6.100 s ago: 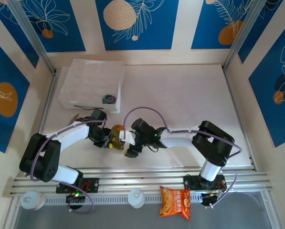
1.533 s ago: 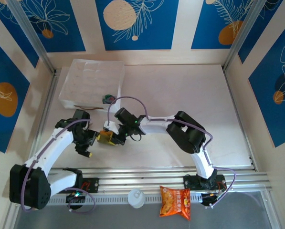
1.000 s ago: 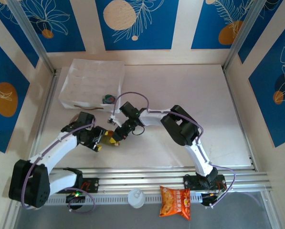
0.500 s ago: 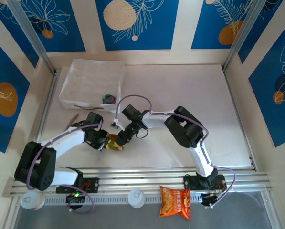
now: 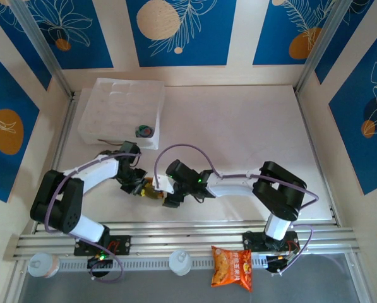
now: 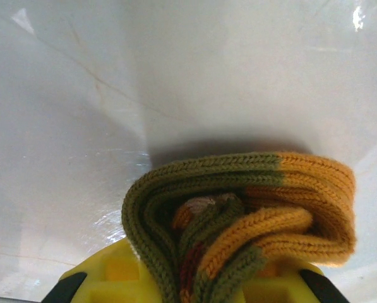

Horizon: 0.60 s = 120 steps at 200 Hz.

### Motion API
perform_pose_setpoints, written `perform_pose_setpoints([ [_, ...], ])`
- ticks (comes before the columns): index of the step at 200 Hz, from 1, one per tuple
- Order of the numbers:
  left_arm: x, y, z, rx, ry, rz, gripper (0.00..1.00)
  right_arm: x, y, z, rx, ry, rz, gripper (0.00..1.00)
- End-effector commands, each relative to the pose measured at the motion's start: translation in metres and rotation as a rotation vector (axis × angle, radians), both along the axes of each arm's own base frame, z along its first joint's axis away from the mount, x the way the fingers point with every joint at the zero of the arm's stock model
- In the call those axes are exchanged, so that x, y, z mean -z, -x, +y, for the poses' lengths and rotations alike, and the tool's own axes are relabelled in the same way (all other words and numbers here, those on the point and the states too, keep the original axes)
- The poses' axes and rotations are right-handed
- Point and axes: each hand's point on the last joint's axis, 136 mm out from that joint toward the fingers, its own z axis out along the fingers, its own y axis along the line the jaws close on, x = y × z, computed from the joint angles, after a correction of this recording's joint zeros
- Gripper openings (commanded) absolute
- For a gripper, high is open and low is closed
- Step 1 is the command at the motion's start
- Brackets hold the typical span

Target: Roll the socks

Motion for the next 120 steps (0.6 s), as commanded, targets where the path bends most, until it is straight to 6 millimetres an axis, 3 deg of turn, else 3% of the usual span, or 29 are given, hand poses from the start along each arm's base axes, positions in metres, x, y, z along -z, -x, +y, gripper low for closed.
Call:
perform_pose_setpoints([
  [1, 0.028, 0.061, 0.047, 0.045, -0.239, 0.254, 0.02, -0.019, -0.011, 0.011, -0.056, 0.027, -0.205, 0.76],
  [32, 0.028, 0.054, 0.044, 0.05, -0.23, 0.257, 0.02, -0.01, 0.004, 0.033, -0.151, 0.054, -0.225, 0.76],
  [61, 0.028, 0.048, 0.042, 0.056, -0.22, 0.253, 0.02, -0.004, 0.006, 0.046, -0.167, 0.058, -0.21, 0.7],
  [86, 0.027, 0.044, 0.039, 0.055, -0.208, 0.242, 0.02, 0.014, 0.0, 0.046, -0.136, 0.108, -0.161, 0.47],
  [120, 0.017, 0.033, 0.035, 0.066, -0.181, 0.191, 0.04, 0.045, -0.009, 0.026, -0.026, 0.167, -0.059, 0.18],
])
